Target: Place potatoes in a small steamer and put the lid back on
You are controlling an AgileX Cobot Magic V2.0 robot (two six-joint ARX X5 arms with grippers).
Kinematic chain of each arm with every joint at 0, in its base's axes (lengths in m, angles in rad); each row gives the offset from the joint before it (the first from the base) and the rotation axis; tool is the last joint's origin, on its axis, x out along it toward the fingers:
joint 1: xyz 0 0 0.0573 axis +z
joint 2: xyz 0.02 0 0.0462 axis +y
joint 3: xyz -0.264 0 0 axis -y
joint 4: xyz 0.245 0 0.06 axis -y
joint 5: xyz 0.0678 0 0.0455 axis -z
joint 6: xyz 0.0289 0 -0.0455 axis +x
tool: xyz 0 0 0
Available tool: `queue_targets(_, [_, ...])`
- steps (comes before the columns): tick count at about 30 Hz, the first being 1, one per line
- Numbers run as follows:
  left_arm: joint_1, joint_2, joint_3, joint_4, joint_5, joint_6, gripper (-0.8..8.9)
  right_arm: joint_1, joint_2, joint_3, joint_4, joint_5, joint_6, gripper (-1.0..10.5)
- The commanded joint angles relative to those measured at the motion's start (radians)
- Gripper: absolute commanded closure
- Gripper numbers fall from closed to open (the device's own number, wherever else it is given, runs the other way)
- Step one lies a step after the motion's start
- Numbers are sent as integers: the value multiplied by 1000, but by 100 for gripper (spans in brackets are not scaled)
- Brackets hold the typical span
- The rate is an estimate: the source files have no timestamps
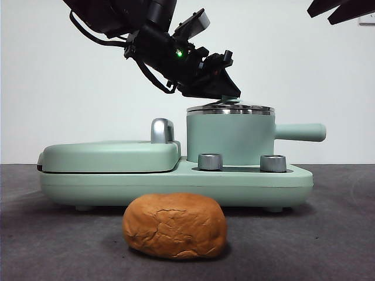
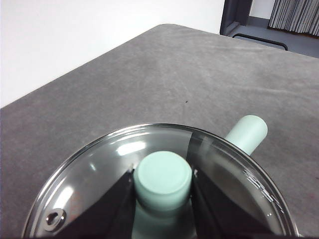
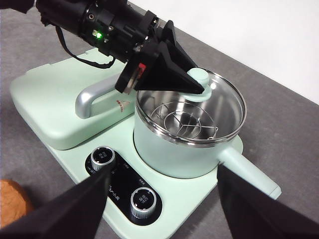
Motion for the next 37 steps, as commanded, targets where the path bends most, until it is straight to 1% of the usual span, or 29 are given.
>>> queue_targets(1, [-6, 19, 26, 6, -3, 35, 808, 4, 4, 15, 9, -2, 13, 608])
queue_targets(8, [-5, -18, 26, 56, -3, 34, 808, 4, 4, 15, -6, -2, 14, 608])
queue_targets(17, [-4, -115, 26, 18, -3, 24, 808, 4, 4, 15, -8, -2, 14, 608])
queue_targets(23, [3, -232, 26, -117, -3, 1, 807, 4, 4, 15, -8, -2, 14, 608])
queue_targets(29, [14, -362, 26, -268, -2, 14, 806, 5, 3, 15, -34, -3, 13, 608])
queue_targets(34, [49, -462, 14, -451, 1, 39, 804, 9, 3, 15, -58, -3, 13, 608])
queue_targets(37, [79, -520, -3, -544, 0, 60, 804, 33, 3, 15, -67, -3, 12, 608])
